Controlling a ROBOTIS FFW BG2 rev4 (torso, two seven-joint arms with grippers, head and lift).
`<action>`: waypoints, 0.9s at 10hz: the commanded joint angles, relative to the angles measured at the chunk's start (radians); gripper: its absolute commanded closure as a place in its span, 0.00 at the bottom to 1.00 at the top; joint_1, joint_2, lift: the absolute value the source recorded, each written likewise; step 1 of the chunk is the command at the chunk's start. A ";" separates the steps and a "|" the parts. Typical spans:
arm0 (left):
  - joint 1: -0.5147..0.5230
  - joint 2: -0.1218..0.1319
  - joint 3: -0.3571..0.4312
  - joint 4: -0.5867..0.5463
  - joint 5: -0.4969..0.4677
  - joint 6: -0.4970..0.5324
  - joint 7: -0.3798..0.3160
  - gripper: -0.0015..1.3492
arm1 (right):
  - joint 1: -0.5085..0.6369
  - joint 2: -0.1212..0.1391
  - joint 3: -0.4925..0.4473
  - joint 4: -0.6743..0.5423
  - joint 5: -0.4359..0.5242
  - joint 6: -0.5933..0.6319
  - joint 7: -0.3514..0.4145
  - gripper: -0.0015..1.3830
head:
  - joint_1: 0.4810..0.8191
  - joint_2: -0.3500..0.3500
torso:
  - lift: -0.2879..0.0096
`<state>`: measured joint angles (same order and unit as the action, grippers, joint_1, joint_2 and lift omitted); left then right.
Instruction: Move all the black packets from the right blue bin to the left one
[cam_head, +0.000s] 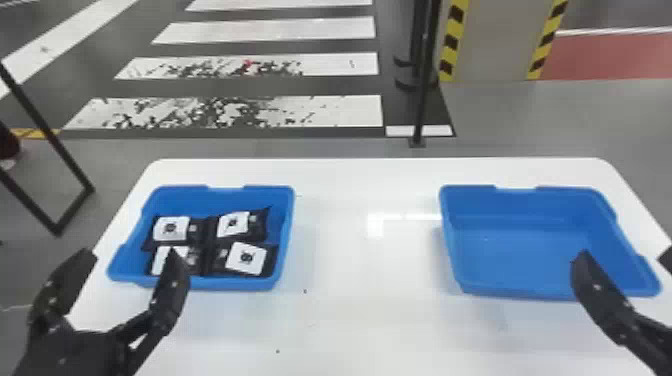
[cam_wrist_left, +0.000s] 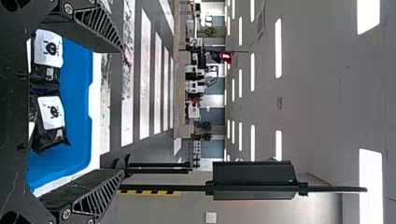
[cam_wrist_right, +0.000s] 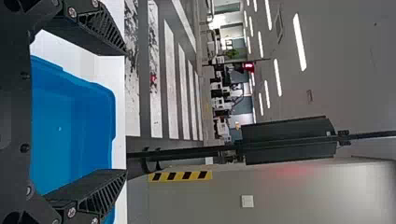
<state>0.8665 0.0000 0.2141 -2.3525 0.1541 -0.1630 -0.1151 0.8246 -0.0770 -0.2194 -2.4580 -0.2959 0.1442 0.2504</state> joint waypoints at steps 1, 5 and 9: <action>0.000 -0.003 -0.007 0.000 0.007 0.003 0.000 0.08 | 0.002 -0.001 0.000 0.005 -0.003 -0.014 0.001 0.10 | 0.63 0.61 | 0.50; -0.008 -0.003 -0.011 0.000 0.017 0.006 0.000 0.08 | 0.000 -0.004 0.002 0.010 -0.001 -0.017 0.001 0.10 | 0.63 0.60 | 0.50; -0.008 -0.003 -0.017 0.000 0.017 0.025 -0.002 0.08 | 0.000 -0.009 0.006 0.012 -0.001 -0.022 0.001 0.10 | 0.63 0.60 | 0.50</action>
<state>0.8592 0.0000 0.1986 -2.3525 0.1715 -0.1406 -0.1165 0.8246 -0.0852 -0.2142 -2.4457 -0.2973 0.1228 0.2514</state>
